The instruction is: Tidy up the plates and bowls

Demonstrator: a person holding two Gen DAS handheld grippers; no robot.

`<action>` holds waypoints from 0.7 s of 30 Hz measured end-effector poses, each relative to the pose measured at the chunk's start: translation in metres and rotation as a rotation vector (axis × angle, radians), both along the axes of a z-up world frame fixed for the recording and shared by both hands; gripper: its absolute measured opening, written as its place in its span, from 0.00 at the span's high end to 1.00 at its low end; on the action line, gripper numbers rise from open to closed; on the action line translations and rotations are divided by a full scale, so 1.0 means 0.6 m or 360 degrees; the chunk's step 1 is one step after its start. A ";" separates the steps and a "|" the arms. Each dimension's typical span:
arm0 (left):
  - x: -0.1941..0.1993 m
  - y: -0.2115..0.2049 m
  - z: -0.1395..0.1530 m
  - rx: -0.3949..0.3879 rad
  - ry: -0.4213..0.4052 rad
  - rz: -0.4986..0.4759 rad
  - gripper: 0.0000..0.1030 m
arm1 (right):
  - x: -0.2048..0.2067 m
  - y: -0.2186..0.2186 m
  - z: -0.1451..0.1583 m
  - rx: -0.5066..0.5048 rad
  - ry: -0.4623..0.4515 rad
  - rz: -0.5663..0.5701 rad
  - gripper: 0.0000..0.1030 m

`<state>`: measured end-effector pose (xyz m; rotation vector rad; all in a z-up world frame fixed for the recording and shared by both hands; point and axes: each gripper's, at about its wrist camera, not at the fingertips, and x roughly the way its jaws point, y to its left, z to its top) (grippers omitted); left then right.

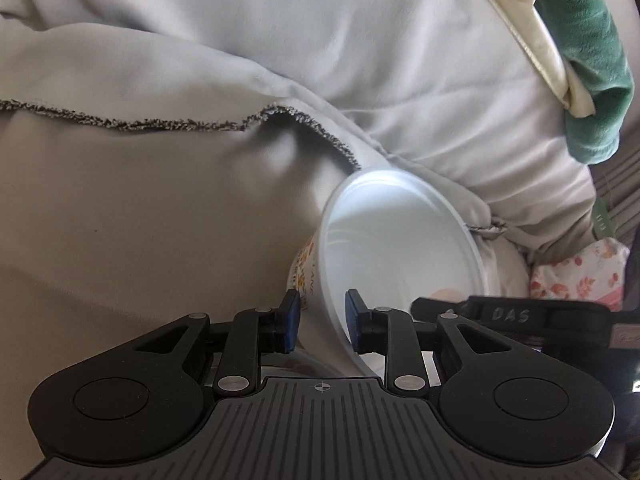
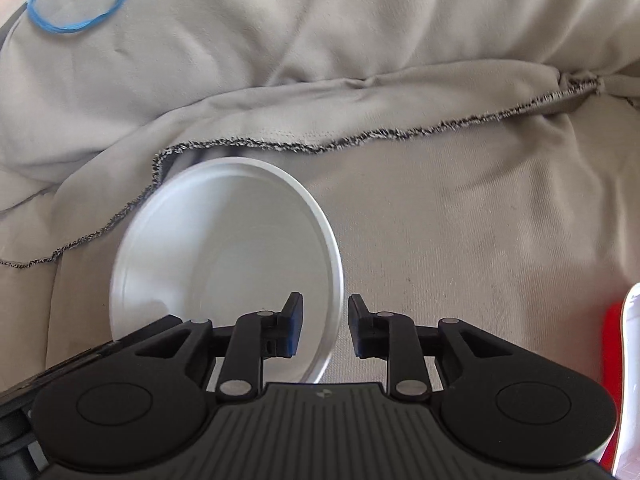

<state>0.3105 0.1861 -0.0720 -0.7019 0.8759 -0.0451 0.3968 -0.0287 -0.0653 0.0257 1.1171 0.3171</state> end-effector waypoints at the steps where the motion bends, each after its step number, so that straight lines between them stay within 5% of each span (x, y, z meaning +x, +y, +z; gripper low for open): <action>1: -0.001 0.000 0.001 -0.0010 -0.0009 -0.0005 0.71 | -0.001 -0.002 -0.002 0.0006 0.0005 0.0001 0.77; 6: -0.001 -0.020 0.020 0.0007 -0.0109 -0.0058 0.71 | -0.018 -0.009 0.021 0.0023 -0.0041 -0.0026 0.77; 14: -0.058 -0.091 0.123 -0.0125 -0.0421 -0.0307 0.66 | -0.102 -0.103 0.166 -0.0019 -0.0396 -0.0029 0.77; 21: -0.102 -0.144 0.167 -0.0093 -0.0273 -0.0597 0.66 | -0.185 -0.182 0.203 -0.0010 -0.0376 -0.0044 0.77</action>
